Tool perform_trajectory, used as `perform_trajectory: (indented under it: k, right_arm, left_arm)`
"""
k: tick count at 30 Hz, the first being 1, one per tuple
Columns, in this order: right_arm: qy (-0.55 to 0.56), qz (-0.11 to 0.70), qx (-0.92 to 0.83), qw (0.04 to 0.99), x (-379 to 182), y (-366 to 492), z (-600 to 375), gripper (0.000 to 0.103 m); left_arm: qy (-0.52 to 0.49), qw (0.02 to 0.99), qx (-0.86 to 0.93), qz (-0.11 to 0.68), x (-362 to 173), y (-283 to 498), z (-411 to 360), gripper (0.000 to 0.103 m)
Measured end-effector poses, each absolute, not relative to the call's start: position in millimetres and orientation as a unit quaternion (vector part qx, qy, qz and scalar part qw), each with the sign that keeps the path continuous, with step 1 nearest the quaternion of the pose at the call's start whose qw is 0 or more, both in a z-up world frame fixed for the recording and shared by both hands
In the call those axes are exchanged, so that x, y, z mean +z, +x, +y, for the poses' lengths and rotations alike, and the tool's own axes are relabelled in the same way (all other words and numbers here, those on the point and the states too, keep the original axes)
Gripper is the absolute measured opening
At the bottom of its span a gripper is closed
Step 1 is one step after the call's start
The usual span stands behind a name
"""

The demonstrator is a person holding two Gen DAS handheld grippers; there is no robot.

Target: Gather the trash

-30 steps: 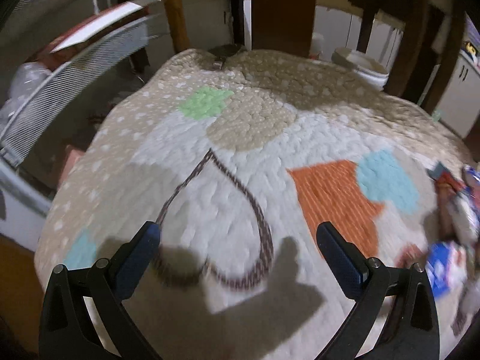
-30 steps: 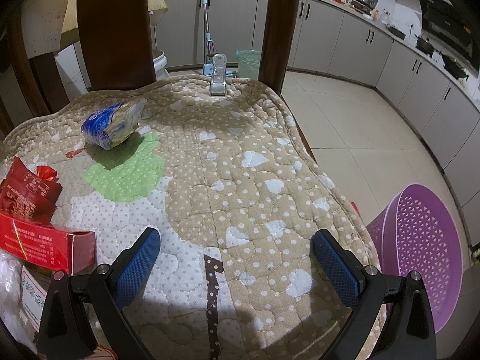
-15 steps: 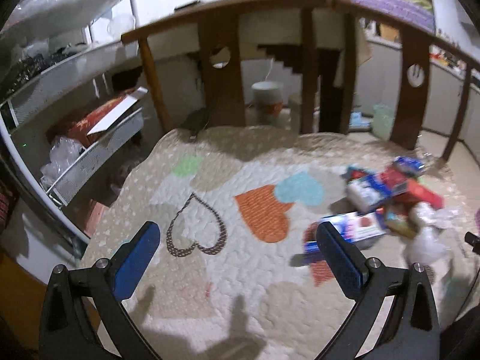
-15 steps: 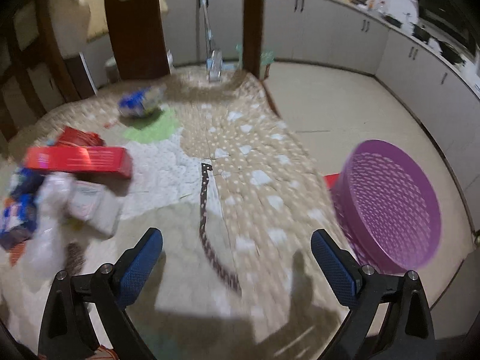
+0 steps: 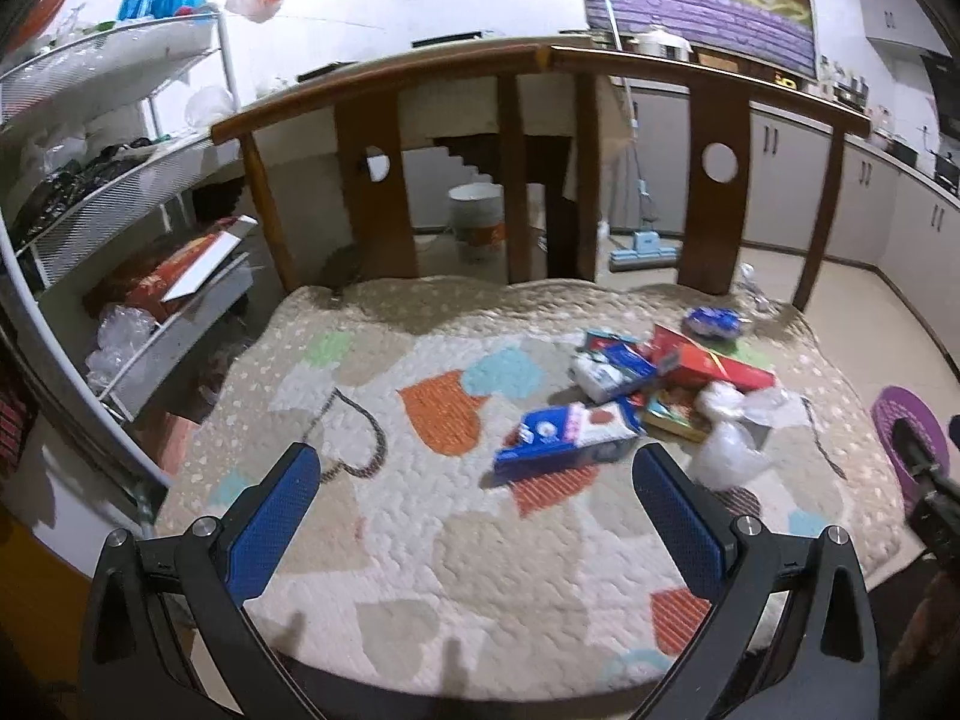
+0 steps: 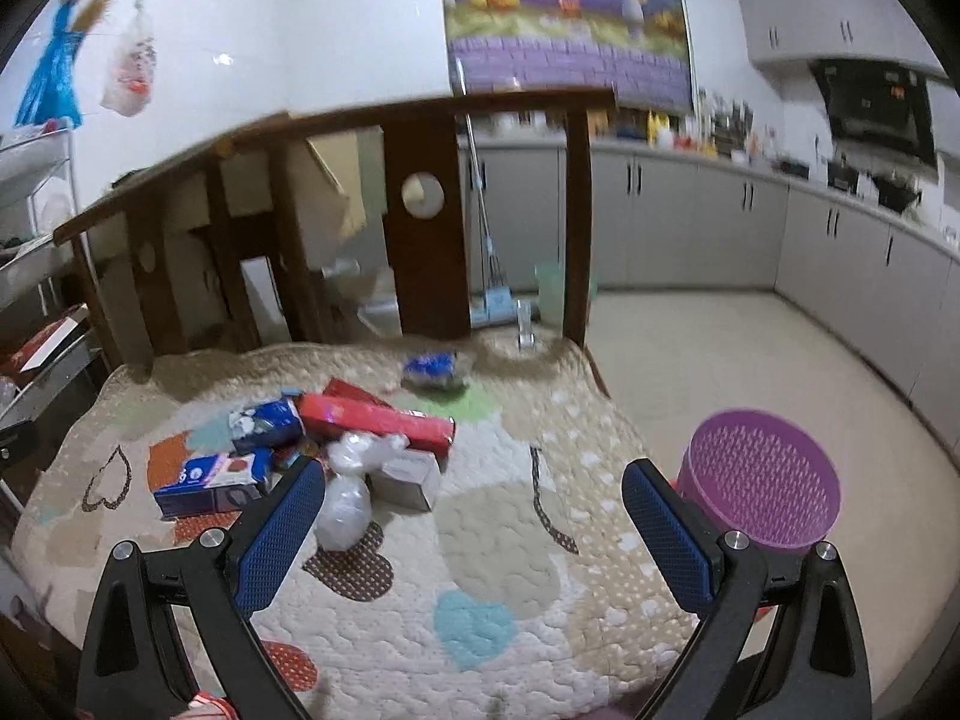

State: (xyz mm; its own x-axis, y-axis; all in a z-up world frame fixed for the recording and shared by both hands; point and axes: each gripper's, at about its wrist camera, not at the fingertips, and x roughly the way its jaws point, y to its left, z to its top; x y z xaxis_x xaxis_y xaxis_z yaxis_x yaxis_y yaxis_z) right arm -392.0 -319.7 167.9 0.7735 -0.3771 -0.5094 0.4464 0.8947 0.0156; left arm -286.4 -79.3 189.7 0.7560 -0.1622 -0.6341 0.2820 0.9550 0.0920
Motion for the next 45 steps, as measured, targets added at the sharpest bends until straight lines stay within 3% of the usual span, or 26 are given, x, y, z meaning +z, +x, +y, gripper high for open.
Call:
perform_trajectory:
  k: [45]
  right_arm:
    - [0.068,0.308,-0.189,0.93,149,-387,-312,0.101]
  left_arm:
    - [0.089,0.911,-0.133,0.381,165,-285,-82,0.103]
